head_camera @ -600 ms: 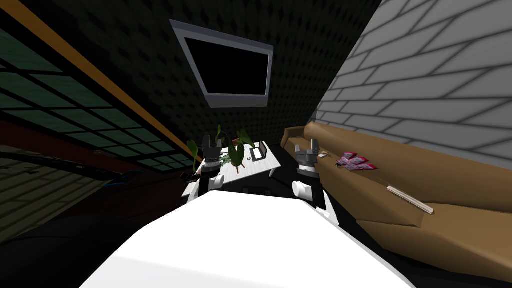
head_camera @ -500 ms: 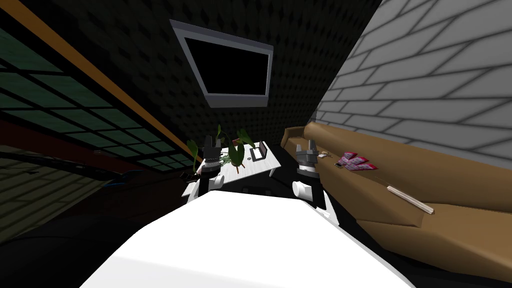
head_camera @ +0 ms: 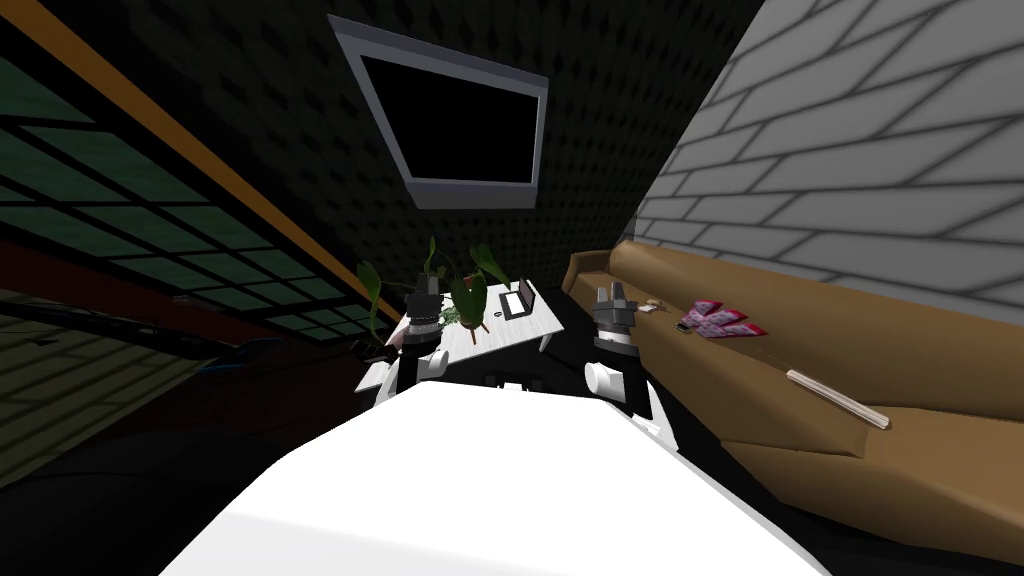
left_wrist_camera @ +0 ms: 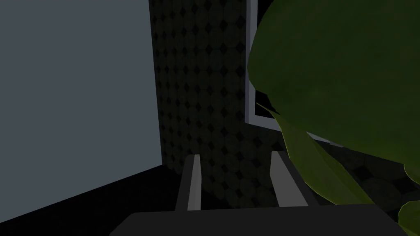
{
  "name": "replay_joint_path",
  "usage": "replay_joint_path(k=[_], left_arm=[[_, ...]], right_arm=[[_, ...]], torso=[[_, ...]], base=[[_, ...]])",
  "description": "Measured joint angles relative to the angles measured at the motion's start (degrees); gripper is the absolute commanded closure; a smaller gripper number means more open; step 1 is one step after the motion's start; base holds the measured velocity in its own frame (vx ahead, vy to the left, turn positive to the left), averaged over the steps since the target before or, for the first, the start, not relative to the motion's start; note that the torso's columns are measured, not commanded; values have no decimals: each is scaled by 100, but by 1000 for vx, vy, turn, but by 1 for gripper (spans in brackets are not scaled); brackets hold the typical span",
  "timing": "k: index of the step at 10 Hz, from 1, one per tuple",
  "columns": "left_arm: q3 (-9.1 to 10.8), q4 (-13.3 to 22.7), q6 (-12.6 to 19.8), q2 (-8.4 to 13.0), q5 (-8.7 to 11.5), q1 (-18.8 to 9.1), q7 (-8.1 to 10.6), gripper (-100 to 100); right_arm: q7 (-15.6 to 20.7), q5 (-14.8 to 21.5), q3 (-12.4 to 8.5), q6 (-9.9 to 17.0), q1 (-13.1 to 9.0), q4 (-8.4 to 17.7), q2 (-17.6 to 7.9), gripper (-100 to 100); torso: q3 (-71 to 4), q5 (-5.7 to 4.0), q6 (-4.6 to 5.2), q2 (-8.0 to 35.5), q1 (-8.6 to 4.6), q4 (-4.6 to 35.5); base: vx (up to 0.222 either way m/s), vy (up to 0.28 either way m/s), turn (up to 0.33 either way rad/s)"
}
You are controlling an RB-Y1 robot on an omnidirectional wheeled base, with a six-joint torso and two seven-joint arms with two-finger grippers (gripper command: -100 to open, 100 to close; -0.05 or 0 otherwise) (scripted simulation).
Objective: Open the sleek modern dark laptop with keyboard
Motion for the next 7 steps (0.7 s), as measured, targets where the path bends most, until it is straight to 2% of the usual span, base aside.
replay_joint_path(k=[3, 4, 5, 7], left_arm=[[0, 0, 0, 0, 0, 0, 0, 0], [0, 0, 0, 0, 0, 0, 0, 0], [0, 2, 0, 0, 0, 0, 0, 0], [0, 3, 1, 0, 0, 0, 0, 0]], right_arm=[[0, 0, 0, 0, 0, 0, 0, 0], [0, 0, 0, 0, 0, 0, 0, -100], [-74, -60, 24, 2, -38, 68, -118, -100], [-301, -212, 100, 44, -174, 236, -314, -100]], torso=[[-2537, 0, 0, 1270, 0, 1269], [-3383, 0, 0, 1693, 0, 1692], [-3773, -1, 0, 1893, -3, 1882], [-3910, -1, 0, 1962, -6, 1956]], base=[[0, 0, 0], [-21, -7, 5], [-41, -16, 7], [-52, -28, 6]])
